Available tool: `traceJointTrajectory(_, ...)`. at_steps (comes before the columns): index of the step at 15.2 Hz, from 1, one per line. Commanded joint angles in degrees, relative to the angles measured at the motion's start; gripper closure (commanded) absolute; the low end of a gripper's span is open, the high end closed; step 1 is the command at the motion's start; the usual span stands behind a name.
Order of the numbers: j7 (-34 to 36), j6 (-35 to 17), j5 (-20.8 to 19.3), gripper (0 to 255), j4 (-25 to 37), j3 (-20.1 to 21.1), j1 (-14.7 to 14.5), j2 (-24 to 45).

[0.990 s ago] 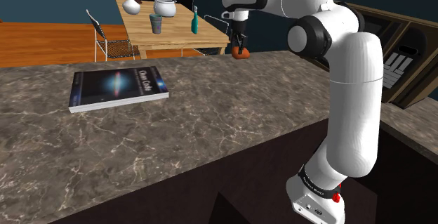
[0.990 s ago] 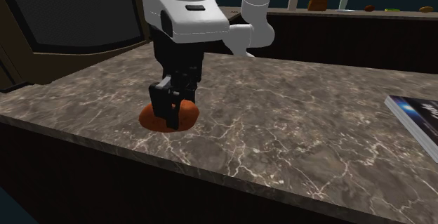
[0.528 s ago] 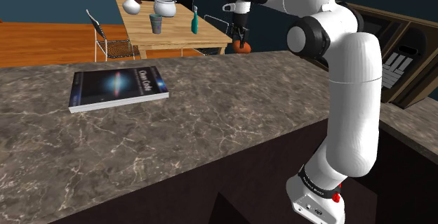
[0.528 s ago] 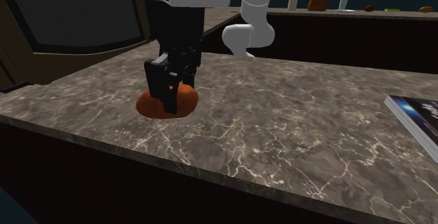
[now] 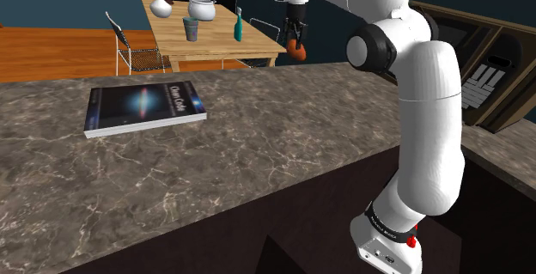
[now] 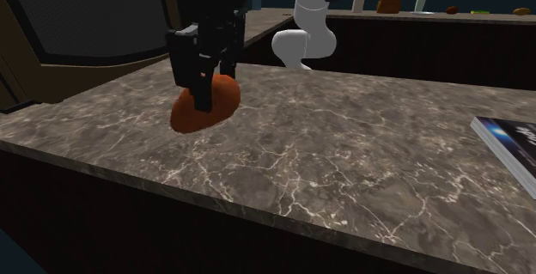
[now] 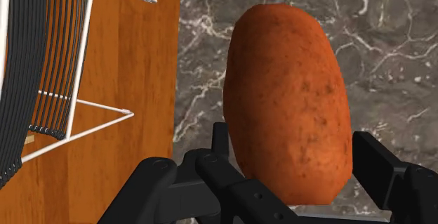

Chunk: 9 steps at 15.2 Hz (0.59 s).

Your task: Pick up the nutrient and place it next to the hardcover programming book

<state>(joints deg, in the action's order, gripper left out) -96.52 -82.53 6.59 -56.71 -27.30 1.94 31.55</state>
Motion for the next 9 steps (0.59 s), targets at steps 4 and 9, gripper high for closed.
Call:
traceJointTrajectory(4,2.05,0.75,-1.08,255,-2.30,-0.01,-2.77,-2.93)
traceJointTrajectory(9,8.54,-2.73,-4.44,255,-14.17,0.72,-10.51,-11.19)
